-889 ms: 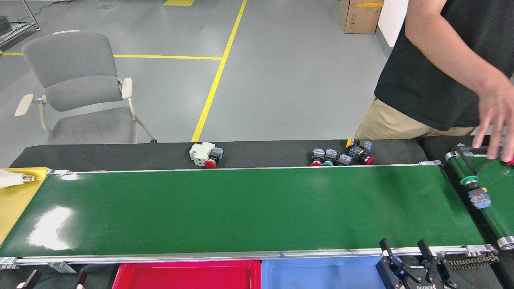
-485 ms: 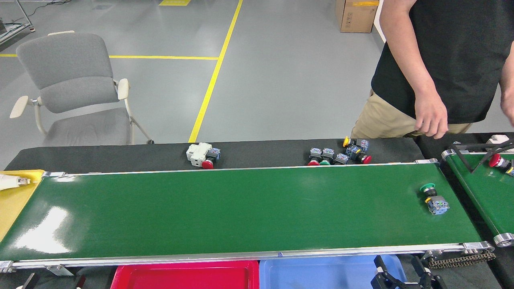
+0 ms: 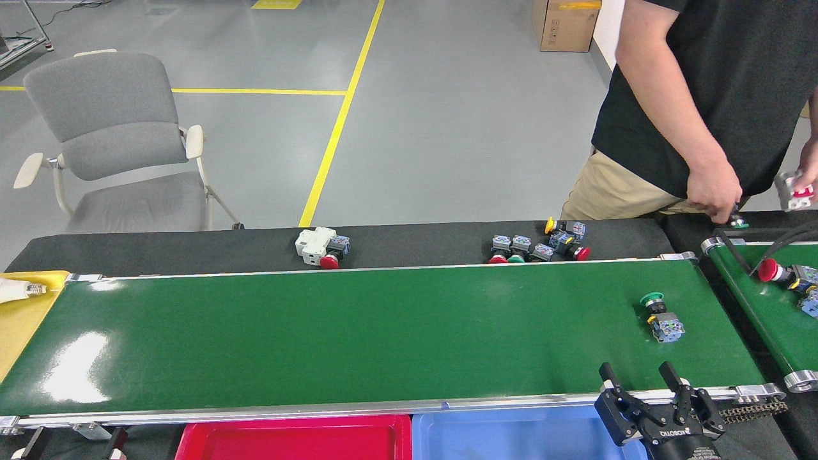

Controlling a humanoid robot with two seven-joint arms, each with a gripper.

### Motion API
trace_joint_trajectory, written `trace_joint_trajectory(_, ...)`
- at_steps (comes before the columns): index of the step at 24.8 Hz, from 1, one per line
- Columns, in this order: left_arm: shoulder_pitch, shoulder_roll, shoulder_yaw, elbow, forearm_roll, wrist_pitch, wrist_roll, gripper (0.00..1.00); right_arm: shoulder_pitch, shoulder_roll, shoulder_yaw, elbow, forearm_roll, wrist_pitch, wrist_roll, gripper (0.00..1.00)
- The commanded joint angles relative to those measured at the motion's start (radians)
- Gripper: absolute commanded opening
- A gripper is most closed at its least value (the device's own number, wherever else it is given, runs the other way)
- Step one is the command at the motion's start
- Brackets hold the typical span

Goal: Pick switch part from conveyor to tray

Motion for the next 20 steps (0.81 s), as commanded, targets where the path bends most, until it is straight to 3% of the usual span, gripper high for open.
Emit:
trace_joint_trajectory(1, -0.003, 0.008, 0.013, -0.004, 0.001, 0.003, -0.001, 1.0, -0.059, -0.012, -0.003, 0.044, 0.012, 0.001, 0.035, 0.99)
trace_joint_trajectory(5, -0.003, 0.006, 0.011, -0.004, -0.001, 0.003, -0.001, 1.0, -0.171, -0.015, 0.007, 0.174, 0.014, -0.001, 0.069, 0.98)
trace_joint_trajectory(15, -0.005, 0.003, -0.001, 0.002, -0.005, 0.003, -0.002, 1.0, -0.287, -0.001, 0.06, 0.312, 0.012, -0.001, 0.109, 0.97)
trace_joint_trajectory(17, -0.006, 0.003, 0.001, 0.002, -0.005, 0.003, -0.001, 1.0, -0.308, 0.0, 0.081, 0.329, 0.011, 0.001, 0.107, 0.92)
trace_joint_trajectory(20, -0.006, 0.005, 0.001, 0.004, -0.005, 0.003, -0.001, 1.0, -0.328, -0.006, 0.119, 0.343, 0.011, -0.002, 0.107, 0.64)
